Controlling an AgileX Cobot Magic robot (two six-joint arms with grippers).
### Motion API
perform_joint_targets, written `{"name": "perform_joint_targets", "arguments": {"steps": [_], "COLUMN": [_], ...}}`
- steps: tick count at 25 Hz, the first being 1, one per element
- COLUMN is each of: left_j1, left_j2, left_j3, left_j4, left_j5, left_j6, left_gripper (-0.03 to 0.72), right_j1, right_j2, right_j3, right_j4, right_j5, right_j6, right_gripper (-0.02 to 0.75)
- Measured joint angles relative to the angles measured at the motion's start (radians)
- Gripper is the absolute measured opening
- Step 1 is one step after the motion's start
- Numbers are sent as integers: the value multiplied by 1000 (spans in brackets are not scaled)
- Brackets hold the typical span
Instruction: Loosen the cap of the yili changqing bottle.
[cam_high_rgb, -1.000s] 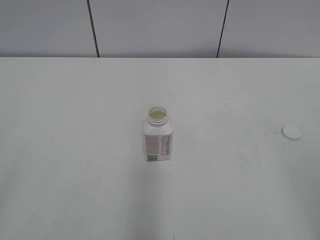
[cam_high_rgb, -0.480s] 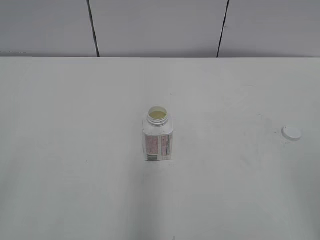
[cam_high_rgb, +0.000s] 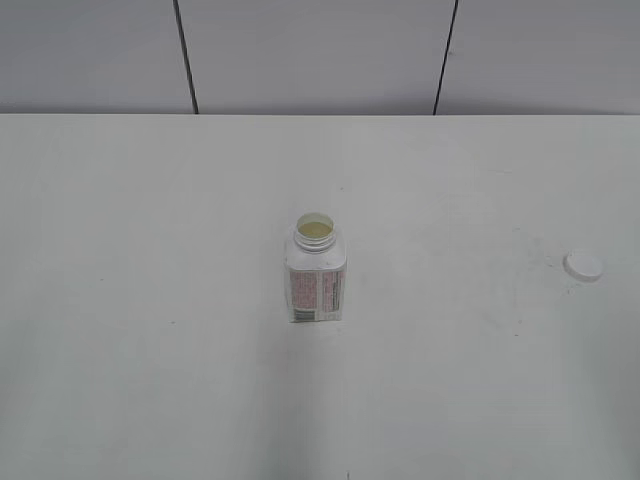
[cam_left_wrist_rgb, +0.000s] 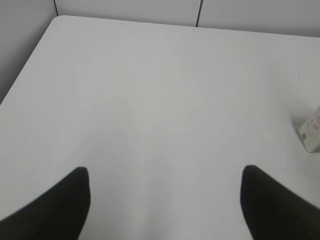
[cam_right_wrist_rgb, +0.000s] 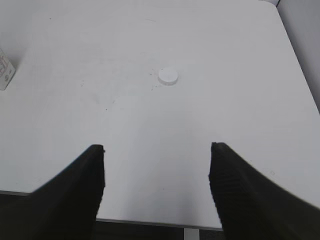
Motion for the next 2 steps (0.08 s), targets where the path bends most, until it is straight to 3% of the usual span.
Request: {"name": "perform_joint_targets", "arguments": {"steps": [2], "left_j1": [0], "left_j2": [0], "left_j3": [0], "left_j4": [0], "left_j5": [0], "left_j6": [0], "left_gripper": [561], "right_j1": [0], "right_j2": [0], "right_j3": [0], "right_j4": [0], "right_j5": [0], "right_j6": [0], "right_gripper": [522]}}
